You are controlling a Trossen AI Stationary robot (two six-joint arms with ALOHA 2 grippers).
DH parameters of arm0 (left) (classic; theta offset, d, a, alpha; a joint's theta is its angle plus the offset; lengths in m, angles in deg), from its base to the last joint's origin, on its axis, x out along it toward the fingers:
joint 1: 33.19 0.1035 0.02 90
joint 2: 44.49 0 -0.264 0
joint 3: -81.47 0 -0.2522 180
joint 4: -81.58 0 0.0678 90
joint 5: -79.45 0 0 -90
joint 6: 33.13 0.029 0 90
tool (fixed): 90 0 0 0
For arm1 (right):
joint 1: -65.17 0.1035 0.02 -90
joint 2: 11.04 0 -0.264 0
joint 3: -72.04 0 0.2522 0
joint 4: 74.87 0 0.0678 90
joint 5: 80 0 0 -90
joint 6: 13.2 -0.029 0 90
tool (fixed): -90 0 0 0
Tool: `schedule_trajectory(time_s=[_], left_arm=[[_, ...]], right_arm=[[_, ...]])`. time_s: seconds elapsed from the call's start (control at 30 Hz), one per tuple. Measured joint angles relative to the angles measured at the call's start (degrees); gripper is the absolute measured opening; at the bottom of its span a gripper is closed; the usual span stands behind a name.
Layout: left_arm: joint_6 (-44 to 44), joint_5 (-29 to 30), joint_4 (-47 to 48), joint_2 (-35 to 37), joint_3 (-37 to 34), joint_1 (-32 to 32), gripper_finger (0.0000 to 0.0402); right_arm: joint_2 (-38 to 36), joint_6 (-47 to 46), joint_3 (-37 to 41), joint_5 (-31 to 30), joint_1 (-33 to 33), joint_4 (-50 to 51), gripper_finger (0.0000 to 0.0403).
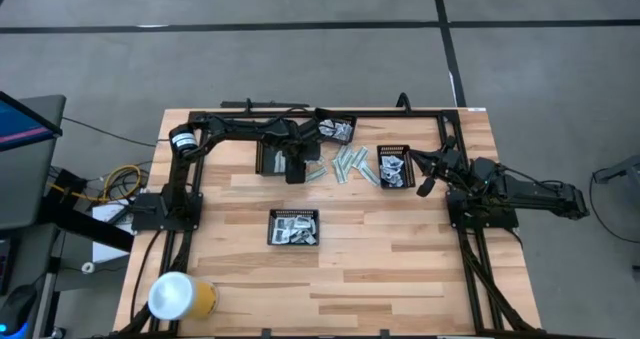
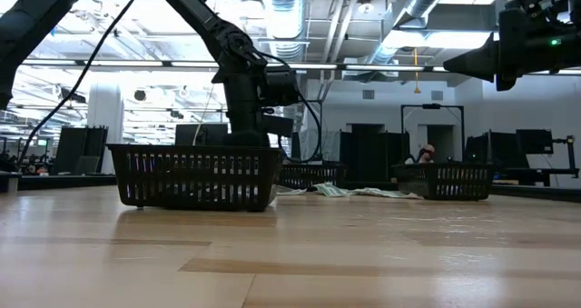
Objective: Pick & Place First Aid Supplies
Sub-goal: Put the white towelette pack into the bottom black bin
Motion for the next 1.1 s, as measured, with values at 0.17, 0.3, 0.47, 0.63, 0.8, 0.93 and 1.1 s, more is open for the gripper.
schedule_trajectory(time_s=[0.17,0.3,0.47,0.63,0.8,0.93,1.1], left_arm=[[0.0,1.9,0.0,0.0,0.0,-0.6,0.0086],[0.0,3.2,0.0,0.0,0.0,-1.3,0.0040],[0.4,3.5,0.5,0.4,0.0,-2.1,0.0006],[1.7,5.6,0.6,2.4,0.0,-2.6,0.0006],[1.4,5.7,0.8,5.2,0.0,-2.6,0.0006],[0.7,5.5,0.6,8.3,0.0,-2.9,0.0006],[-1.1,5.5,0.6,12.9,0.0,-3.6,0.0005]], right_arm=[[0.0,0.0,0.0,0.0,0.0,0.0,0.0008],[0.0,0.0,0.0,0.0,0.0,0.0,0.0008],[0.0,0.0,0.0,0.0,0.0,0.0,0.0008],[0.0,0.0,0.0,0.0,0.0,0.0,0.0008],[0.0,0.0,0.0,0.0,0.0,0.0,0.0008],[0.0,0.0,0.0,0.0,0.0,0.0,0.0008],[0.0,0.0,0.0,0.0,0.0,0.0,0.0008]])
